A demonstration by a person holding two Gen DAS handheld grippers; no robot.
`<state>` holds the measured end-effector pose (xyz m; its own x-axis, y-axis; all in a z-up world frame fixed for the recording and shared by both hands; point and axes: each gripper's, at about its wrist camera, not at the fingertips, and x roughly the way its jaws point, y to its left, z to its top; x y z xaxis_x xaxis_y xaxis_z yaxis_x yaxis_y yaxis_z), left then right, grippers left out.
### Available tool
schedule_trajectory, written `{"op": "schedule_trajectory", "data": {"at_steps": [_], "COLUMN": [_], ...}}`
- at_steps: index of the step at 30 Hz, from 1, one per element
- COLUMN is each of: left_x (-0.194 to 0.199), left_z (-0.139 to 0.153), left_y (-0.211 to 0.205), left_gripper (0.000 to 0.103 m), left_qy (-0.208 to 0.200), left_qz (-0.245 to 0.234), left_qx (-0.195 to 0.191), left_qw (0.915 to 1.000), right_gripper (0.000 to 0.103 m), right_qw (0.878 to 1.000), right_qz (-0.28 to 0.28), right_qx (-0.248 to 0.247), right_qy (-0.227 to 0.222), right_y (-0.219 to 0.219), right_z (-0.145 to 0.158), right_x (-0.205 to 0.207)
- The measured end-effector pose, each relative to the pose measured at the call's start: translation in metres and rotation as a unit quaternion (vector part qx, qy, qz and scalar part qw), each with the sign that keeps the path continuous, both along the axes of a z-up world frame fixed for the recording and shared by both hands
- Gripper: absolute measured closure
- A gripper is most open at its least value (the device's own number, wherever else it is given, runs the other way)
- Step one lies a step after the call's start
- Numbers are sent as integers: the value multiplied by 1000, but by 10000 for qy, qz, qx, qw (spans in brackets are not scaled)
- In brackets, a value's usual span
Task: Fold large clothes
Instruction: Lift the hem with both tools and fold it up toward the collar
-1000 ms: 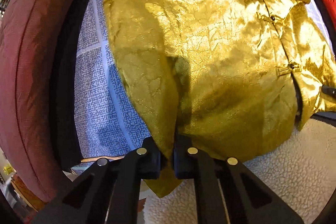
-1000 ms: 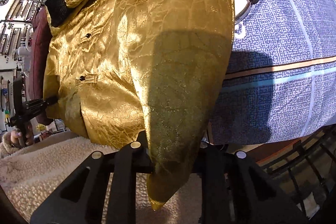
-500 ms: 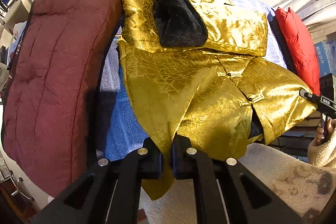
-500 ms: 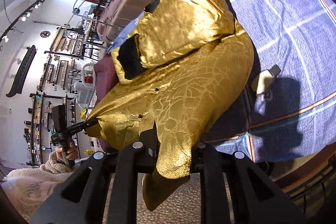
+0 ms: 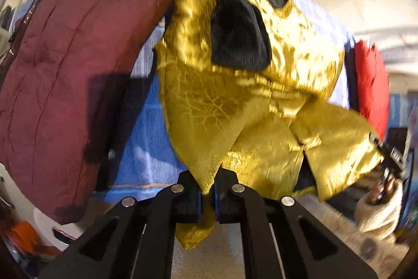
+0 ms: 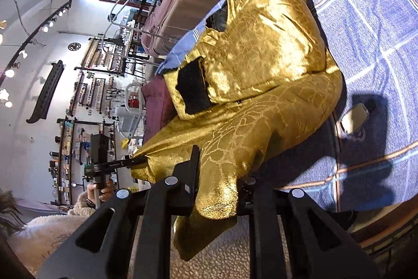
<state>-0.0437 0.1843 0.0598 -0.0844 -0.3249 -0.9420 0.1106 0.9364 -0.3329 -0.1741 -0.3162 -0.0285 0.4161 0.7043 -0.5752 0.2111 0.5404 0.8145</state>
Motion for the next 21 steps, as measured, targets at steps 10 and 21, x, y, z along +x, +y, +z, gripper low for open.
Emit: {"op": "schedule_trajectory", "data": {"at_steps": [10,21], "left_x": [111,231], "left_z": [13,-65], "left_y": [-21,-44], "left_gripper": [97,92], "left_qy": [-564,496], "left_qz": [443,937], "left_qx": [123,79], "left_qw": [9974,9943], "right_gripper": [86,86], "right_qw": [9993,9916], "right_qz": [-270,-1002], "right_qx": [-11,431], "right_qy": [-262,694], "right_y": [-36,-78], "right_z": [4,-67], "right_x": [128,222]}}
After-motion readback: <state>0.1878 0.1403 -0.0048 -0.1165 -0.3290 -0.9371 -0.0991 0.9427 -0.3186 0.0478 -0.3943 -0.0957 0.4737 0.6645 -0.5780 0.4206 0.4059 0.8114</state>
